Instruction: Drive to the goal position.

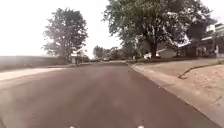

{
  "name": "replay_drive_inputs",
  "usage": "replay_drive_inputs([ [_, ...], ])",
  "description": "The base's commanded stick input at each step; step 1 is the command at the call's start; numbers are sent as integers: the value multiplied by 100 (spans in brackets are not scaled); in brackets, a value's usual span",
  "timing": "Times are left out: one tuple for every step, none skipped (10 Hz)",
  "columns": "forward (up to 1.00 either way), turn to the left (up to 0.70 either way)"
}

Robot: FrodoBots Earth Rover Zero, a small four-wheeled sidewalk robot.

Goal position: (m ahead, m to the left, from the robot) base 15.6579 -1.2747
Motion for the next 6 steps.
replay_drive_inputs([
  [100,-1],
  [100,-1],
  [100,-1],
  [100,-3],
  [100,-34],
  [100,-18],
])
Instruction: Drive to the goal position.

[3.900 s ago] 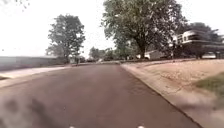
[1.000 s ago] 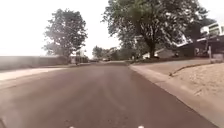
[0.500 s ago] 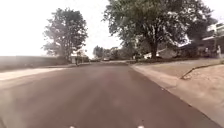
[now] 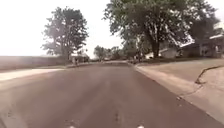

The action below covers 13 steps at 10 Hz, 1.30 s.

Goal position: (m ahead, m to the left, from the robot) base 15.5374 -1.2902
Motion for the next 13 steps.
replay_drive_inputs([
  [100,-11],
  [100,-5],
  [100,-1],
  [100,-1],
  [100,-1],
  [100,-1],
  [100,-1],
  [100,-1],
  [100,-1],
  [100,-1],
  [100,-4],
  [100,-8],
  [100,-22],
])
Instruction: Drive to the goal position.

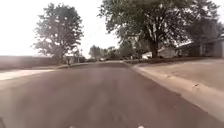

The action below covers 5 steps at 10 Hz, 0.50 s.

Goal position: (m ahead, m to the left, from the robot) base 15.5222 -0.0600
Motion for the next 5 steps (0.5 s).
replay_drive_inputs([
  [100,-16],
  [100,-7],
  [100,-3],
  [100,-1],
  [100,-1],
])
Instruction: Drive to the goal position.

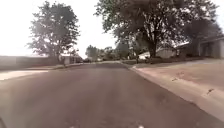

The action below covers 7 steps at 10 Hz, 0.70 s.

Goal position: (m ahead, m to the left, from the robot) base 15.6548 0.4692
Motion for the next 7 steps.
replay_drive_inputs([
  [100,-1],
  [100,-4],
  [100,-18],
  [100,-29],
  [100,-27],
  [100,-20],
  [100,-1],
])
